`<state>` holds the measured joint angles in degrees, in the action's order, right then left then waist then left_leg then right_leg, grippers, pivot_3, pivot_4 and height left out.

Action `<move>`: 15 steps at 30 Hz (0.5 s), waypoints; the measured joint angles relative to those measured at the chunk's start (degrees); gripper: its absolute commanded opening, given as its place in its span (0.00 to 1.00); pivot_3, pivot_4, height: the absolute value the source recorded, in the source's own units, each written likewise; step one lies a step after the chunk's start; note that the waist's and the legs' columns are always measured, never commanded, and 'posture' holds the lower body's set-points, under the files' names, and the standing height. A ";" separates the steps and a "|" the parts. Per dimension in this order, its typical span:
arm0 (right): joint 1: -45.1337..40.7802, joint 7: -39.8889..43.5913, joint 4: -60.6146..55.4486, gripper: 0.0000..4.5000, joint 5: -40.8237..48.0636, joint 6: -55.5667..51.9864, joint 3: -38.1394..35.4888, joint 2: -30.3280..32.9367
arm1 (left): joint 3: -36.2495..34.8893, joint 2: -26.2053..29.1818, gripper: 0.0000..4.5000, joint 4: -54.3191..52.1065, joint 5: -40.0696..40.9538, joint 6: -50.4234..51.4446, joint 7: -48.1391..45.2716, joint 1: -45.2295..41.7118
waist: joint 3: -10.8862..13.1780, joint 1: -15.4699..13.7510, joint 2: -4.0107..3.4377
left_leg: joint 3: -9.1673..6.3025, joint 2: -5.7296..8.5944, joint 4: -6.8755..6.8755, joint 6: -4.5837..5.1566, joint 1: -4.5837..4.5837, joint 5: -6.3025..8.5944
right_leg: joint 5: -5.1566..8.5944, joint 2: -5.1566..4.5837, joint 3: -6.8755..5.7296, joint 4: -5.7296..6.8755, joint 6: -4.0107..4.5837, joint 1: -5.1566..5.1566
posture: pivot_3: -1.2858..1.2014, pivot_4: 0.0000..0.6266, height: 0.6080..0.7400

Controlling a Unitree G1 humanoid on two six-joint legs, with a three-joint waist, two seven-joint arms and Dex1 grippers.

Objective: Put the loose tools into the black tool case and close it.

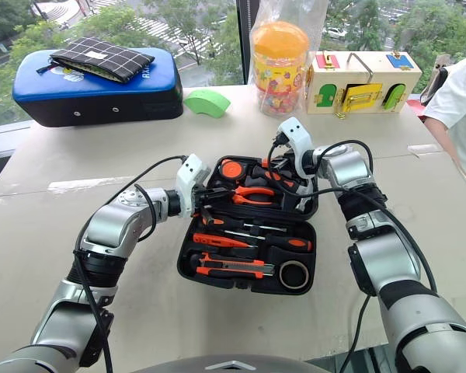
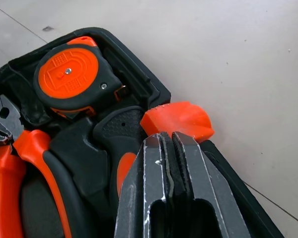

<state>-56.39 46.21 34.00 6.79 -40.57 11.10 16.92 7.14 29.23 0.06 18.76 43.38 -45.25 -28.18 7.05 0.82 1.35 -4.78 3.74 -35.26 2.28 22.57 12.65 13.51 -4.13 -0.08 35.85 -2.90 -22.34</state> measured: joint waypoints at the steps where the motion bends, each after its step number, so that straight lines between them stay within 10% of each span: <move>1: 0.00 0.01 -0.08 0.00 -0.06 -0.02 0.08 0.06 | 0.00 0.00 0.01 0.00 0.00 0.00 0.01 0.00 | 0.00 0.00 0.00 | 0.00 0.00 0.00 0.00 0.00 0.00 | 0.00 0.00 0.00 0.00 0.00 0.00 | 0.52 0.24 1.00; 15: 1.27 1.54 -1.65 0.00 -1.53 -1.96 1.69 0.79 | 0.07 -0.04 0.01 0.00 0.01 0.04 0.34 0.06 | -0.01 -0.01 -0.03 | 0.00 0.00 0.00 0.00 -0.01 0.00 | 0.00 0.00 0.00 0.00 0.00 0.00 | 0.52 0.24 1.00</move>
<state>-55.12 47.76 32.35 5.26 -42.53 12.79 17.72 7.21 29.19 0.06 18.77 43.42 -44.90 -28.13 7.03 0.82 1.32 -4.78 3.74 -35.26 2.28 22.57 12.65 13.51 -4.13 -0.08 35.85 -2.90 -22.34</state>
